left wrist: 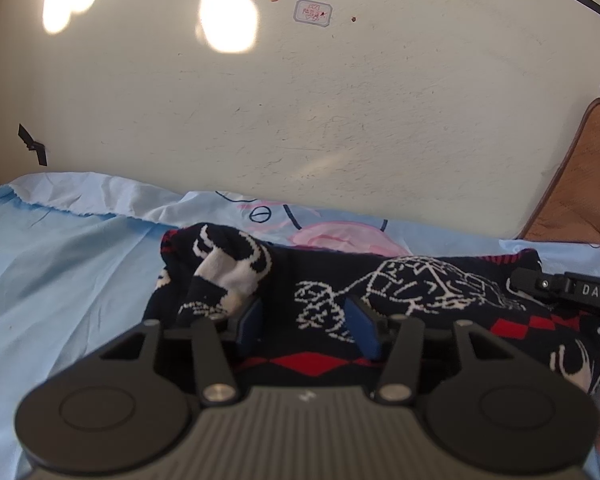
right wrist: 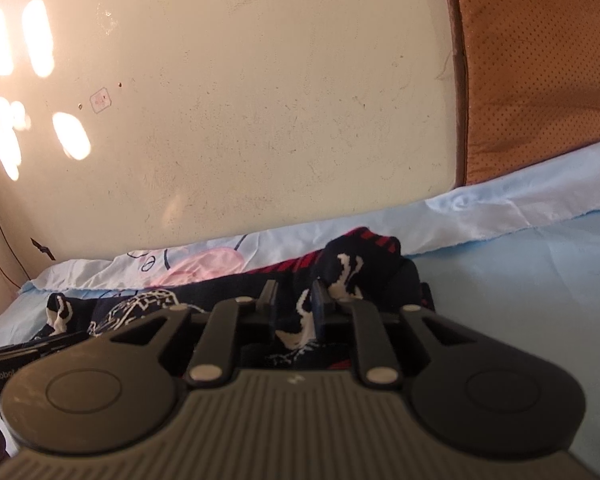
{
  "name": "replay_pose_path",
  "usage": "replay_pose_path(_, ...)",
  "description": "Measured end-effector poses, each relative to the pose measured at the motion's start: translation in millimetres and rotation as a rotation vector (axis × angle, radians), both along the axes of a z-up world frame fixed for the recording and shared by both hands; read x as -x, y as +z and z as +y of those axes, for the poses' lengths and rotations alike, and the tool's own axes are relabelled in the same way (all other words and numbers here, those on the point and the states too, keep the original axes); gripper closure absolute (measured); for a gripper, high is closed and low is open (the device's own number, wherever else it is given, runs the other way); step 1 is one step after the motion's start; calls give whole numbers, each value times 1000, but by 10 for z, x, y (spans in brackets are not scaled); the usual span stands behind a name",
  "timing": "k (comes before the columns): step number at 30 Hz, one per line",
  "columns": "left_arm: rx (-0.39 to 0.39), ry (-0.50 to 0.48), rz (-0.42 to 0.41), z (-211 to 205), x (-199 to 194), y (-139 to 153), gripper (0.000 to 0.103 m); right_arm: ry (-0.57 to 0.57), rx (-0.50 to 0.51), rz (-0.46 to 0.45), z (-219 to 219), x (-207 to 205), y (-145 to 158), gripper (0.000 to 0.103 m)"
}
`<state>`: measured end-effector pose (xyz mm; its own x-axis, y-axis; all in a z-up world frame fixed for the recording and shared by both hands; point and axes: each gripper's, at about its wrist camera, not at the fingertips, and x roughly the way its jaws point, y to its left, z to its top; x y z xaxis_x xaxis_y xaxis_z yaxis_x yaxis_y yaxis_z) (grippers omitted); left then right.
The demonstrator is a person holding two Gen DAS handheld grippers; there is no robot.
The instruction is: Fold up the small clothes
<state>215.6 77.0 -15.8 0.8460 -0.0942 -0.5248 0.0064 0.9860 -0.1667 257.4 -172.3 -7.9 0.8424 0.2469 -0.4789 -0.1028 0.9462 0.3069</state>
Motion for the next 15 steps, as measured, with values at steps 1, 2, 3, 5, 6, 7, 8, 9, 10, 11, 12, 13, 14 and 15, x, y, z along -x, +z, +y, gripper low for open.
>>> replay_pose_path(1,1,0,0,2,-2,0,55,5,-6,-12,26,49,30,75)
replay_pose_path(2,2,0,0,2,-3,0,54,14,-28,-32,53,118,75,73)
replay_pose_path(3,2,-1,0,1,-4,0,54,27,-52,-51,83,179,121,69)
replay_pose_path(5,3,-1,0,1,-3,3,54,66,-88,-73,180,258,198,67)
replay_pose_path(6,4,-1,0,0,0,6,54,91,-94,-77,246,277,225,67)
replay_pose_path(7,5,-1,0,1,-1,6,54,118,-96,-74,315,281,236,67)
replay_pose_path(8,6,-2,0,2,-2,7,54,148,-95,-63,391,270,237,67)
replay_pose_path(9,5,-1,1,2,-2,8,54,171,-86,-45,476,248,219,67)
replay_pose_path(10,5,-1,1,3,-3,8,54,186,-61,-17,564,212,179,67)
replay_pose_path(11,5,-1,1,4,-3,8,53,194,-24,16,642,171,116,67)
replay_pose_path(12,5,-2,1,4,-3,9,53,193,25,36,708,141,35,69)
replay_pose_path(13,5,-2,1,1,-3,10,53,193,60,5,753,153,-13,69)
replay_pose_path(14,5,-3,1,-2,-3,10,52,195,82,-6,783,149,-37,68)
replay_pose_path(15,5,-2,0,-3,-2,11,52,187,80,-2,783,123,-33,68)
